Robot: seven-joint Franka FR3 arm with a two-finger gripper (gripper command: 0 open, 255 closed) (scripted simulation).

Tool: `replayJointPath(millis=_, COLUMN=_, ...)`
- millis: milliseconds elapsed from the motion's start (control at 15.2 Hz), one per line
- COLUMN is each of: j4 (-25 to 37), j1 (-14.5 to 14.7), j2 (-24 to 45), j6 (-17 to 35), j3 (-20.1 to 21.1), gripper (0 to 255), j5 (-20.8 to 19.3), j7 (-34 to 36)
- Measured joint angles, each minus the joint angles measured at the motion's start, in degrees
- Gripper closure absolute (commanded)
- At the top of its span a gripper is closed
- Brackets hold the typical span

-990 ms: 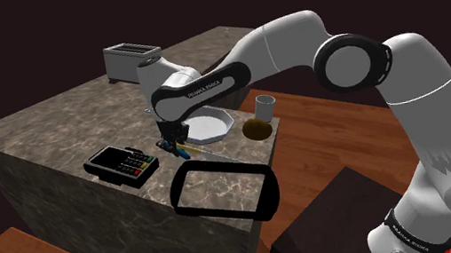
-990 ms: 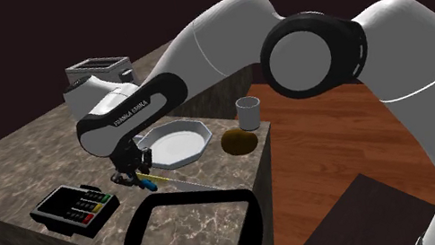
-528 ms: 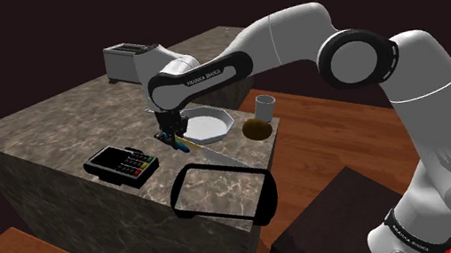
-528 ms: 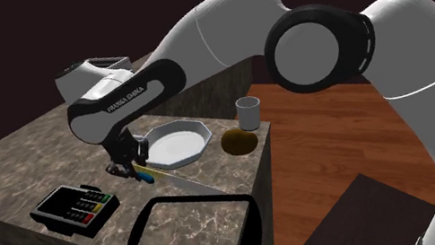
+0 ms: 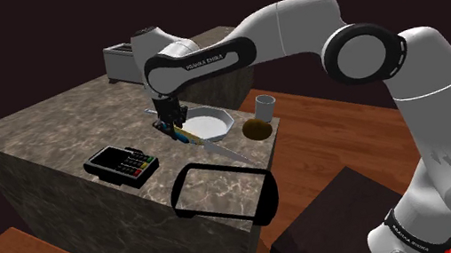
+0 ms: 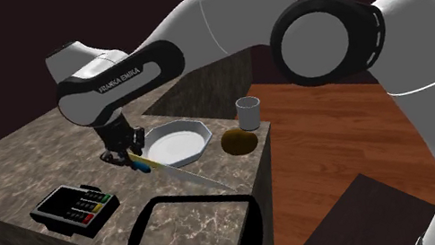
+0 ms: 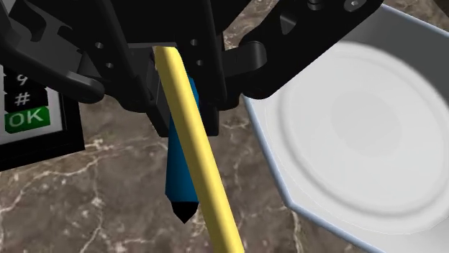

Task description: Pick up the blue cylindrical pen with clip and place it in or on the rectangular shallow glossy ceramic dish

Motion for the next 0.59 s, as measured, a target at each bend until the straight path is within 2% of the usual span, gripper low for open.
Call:
replayJointPath(millis=198, j4=1.6, j1=0.2, j2=-0.3, j6=-1.9, j3=0.1, gripper=255, j5=0.2, j7=-0.3)
replayJointPath(millis=396, j4=-7.1, j1=-0.8, j2=-6.1, j6=0.9, j3=0.9, gripper=255, j5=0.9, j7=0.9)
replayJointPath(millis=594, j4=-19.9, j1=-2.0, j2=-14.1, j6=5.5, j3=2.1, gripper=255, j5=2.1, j7=2.7)
